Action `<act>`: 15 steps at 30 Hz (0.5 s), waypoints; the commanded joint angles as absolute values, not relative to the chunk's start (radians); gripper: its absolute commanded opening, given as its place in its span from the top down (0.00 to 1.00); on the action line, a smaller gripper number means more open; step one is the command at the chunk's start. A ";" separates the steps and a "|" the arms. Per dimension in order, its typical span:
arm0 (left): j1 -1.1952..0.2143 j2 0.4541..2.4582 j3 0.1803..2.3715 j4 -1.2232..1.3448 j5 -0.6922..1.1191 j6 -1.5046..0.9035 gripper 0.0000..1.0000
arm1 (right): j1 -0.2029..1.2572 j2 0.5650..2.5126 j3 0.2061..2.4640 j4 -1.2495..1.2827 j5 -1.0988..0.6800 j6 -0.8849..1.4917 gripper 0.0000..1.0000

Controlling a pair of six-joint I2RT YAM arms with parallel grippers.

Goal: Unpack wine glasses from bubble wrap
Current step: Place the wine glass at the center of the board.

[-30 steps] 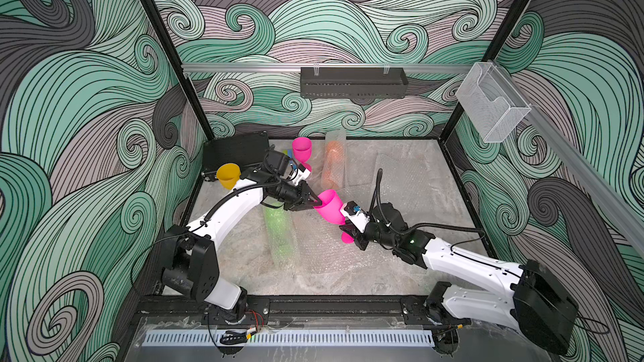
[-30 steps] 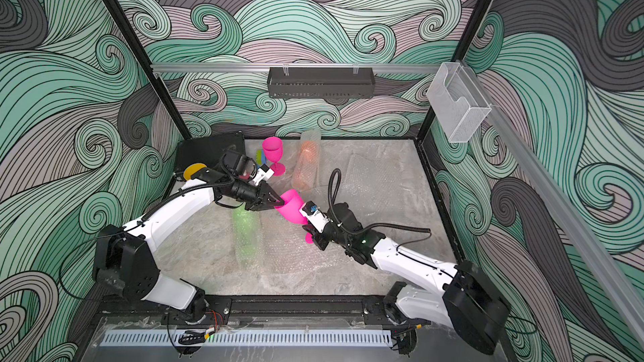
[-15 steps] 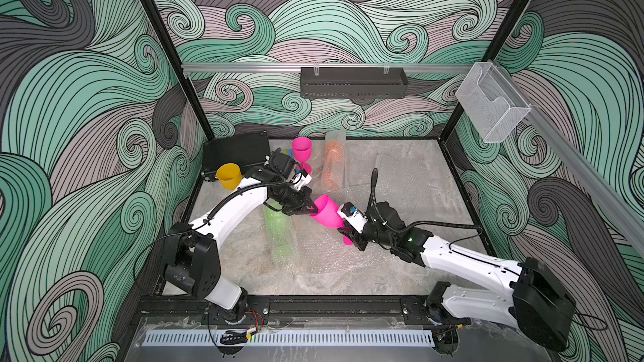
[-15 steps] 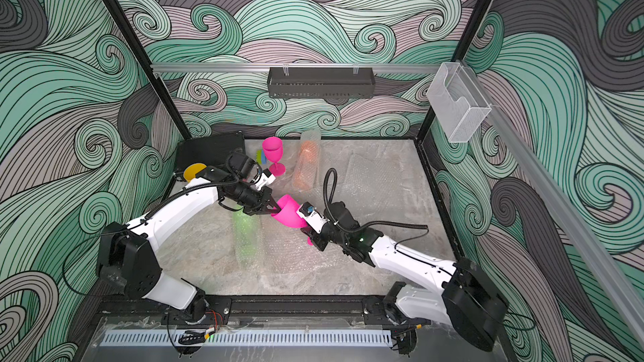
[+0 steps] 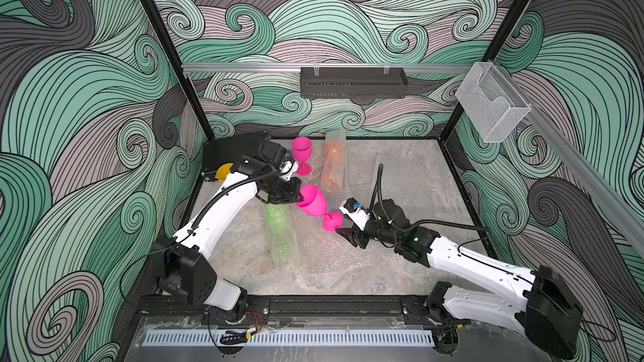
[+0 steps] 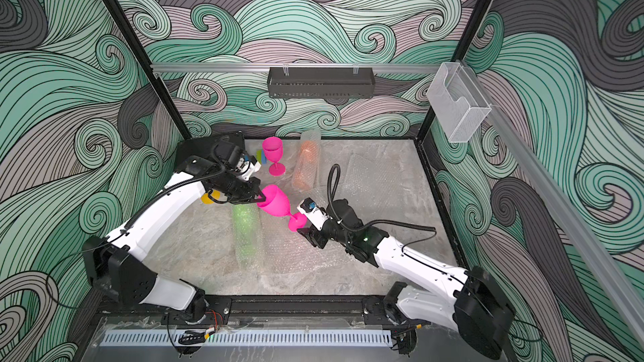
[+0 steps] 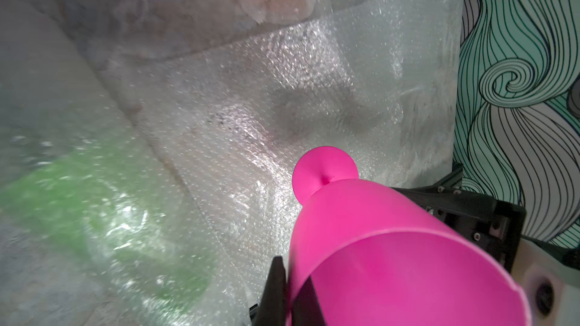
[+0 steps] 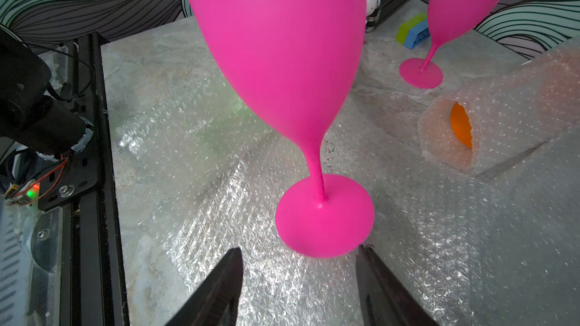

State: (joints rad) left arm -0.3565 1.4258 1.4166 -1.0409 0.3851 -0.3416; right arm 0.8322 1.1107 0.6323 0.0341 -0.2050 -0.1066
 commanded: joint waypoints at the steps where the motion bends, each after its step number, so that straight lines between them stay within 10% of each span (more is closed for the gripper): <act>1: -0.312 1.322 1.463 -1.129 0.234 -0.322 1.00 | 0.834 1.091 0.658 0.027 -0.179 -0.087 0.37; 15: 0.076 1.247 1.514 -1.276 0.031 -0.276 1.00 | 0.780 1.130 0.702 -0.037 -0.135 0.030 0.35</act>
State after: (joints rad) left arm 0.0257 1.2762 1.5089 -1.2167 0.0727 -0.2981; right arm 0.7933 1.1160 0.6743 -0.0139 -0.1535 -0.0109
